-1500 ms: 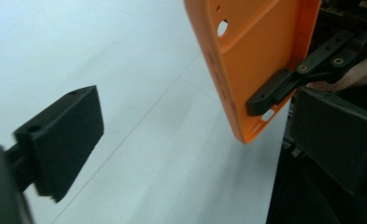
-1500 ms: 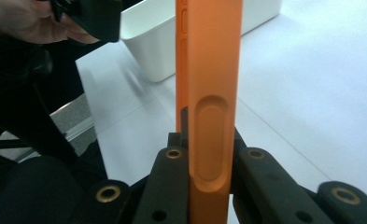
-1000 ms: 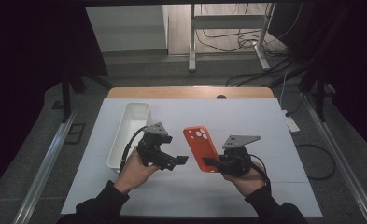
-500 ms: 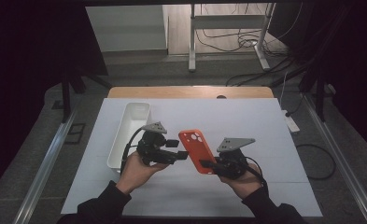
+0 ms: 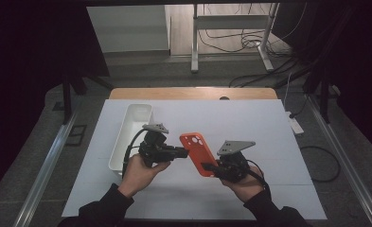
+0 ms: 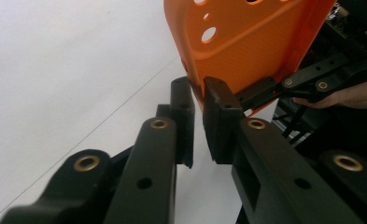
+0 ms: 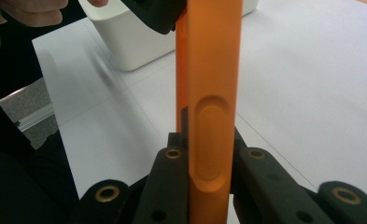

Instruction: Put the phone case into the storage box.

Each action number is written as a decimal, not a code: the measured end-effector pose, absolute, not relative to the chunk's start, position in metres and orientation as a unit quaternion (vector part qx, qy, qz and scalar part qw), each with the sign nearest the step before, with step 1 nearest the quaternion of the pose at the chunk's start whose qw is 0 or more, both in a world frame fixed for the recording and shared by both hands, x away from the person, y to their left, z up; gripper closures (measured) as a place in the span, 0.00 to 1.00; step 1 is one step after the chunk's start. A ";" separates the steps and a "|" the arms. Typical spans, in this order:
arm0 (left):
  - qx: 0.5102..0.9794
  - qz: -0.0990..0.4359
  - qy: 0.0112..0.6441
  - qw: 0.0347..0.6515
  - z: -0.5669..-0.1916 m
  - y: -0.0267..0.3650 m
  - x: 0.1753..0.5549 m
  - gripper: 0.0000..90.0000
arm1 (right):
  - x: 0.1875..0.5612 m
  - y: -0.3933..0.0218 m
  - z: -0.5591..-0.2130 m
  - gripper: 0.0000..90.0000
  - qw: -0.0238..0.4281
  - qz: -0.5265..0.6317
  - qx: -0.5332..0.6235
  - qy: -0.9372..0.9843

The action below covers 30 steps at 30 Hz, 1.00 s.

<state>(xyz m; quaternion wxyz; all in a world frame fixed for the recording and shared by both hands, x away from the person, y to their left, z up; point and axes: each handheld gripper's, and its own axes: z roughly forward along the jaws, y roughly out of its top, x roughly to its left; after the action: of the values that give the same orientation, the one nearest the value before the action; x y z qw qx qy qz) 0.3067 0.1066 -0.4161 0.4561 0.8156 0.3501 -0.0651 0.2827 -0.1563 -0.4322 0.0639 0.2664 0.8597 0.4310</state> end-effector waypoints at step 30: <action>0.788 -0.104 0.391 0.464 -0.415 0.100 0.302 0.99 | 0.283 -0.150 -0.438 0.80 0.076 0.420 0.266 0.864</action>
<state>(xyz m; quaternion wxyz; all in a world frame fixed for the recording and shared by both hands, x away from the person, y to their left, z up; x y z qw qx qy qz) 0.3021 0.1004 -0.4154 0.4640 0.7882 0.3906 -0.1040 0.2826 -0.1495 -0.4377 0.0764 0.2659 0.8641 0.4205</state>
